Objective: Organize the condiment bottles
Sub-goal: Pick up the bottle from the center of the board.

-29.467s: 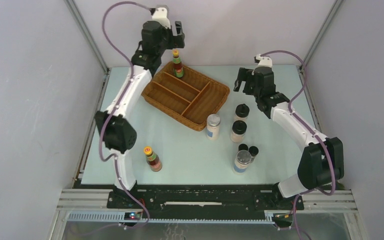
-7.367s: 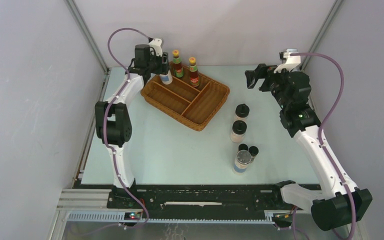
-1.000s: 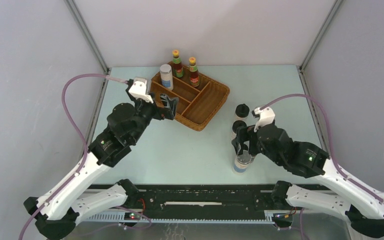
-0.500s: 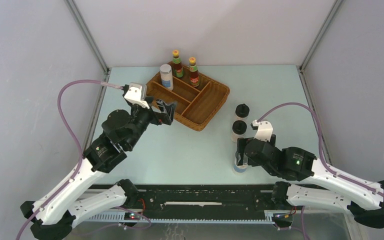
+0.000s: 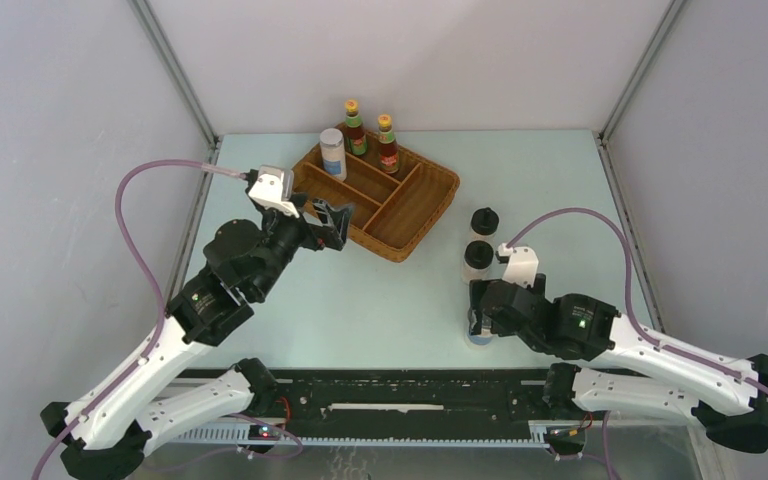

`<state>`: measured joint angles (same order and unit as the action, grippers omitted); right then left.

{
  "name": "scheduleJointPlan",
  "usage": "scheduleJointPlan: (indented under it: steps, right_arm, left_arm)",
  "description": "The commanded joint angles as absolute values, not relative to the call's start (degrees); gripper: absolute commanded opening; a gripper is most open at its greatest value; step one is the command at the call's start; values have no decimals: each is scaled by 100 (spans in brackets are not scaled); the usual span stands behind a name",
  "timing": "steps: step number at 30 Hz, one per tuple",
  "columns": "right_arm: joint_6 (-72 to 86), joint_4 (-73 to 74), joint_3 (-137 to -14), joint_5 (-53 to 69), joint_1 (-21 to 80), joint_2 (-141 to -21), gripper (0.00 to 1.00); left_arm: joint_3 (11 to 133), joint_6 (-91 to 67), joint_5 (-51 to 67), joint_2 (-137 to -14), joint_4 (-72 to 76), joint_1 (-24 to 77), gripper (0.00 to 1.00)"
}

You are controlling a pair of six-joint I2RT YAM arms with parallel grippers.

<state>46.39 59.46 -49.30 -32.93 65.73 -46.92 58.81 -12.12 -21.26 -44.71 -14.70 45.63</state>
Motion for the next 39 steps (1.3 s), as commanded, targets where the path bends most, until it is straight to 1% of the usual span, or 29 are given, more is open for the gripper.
scheduleJointPlan:
  steps: [1,10,17,21,23,24,30,32,33,34,39]
  right_arm:
    - [4803,5759,-4830,-3314,6636,-4678,100]
    - [4797,5665,-4730,-3212,6638,-4756,98]
    - [4757,5543,-4668,-3139,6636,-4845,93]
    - [4730,5505,-4658,-3124,6628,-4896,87]
    - [4707,5481,-4658,-3116,6627,-4911,80]
    - [4698,5468,-4658,-3103,6627,-4921,74]
    - [4685,5458,-4658,-3084,6627,-4933,62]
    - [4697,5483,-4658,-3085,6629,-4926,55]
    - [4700,5484,-4658,-3077,6627,-4924,50]
    - [4709,5493,-4658,-3076,6627,-4907,40]
    - [4760,5587,-4658,-3113,6636,-4812,3]
  left_arm:
    - [5799,-1279,-2119,-4468,-1336,4609,100]
    - [5814,-1283,-2101,-4535,-1327,4606,100]
    - [5810,-1279,-2101,-4553,-1327,4614,100]
    - [5815,-1274,-2101,-4558,-1314,4610,100]
    - [5812,-1274,-2087,-4561,-1305,4614,100]
    - [5810,-1274,-2084,-4562,-1307,4610,100]
    - [5813,-1282,-2059,-4579,-1305,4607,100]
    - [5818,-1291,-2057,-4579,-1301,4610,100]
    - [5818,-1292,-2052,-4579,-1301,4607,100]
    - [5827,-1292,-2036,-4577,-1297,4613,100]
    - [5832,-1294,-2031,-4586,-1282,4613,100]
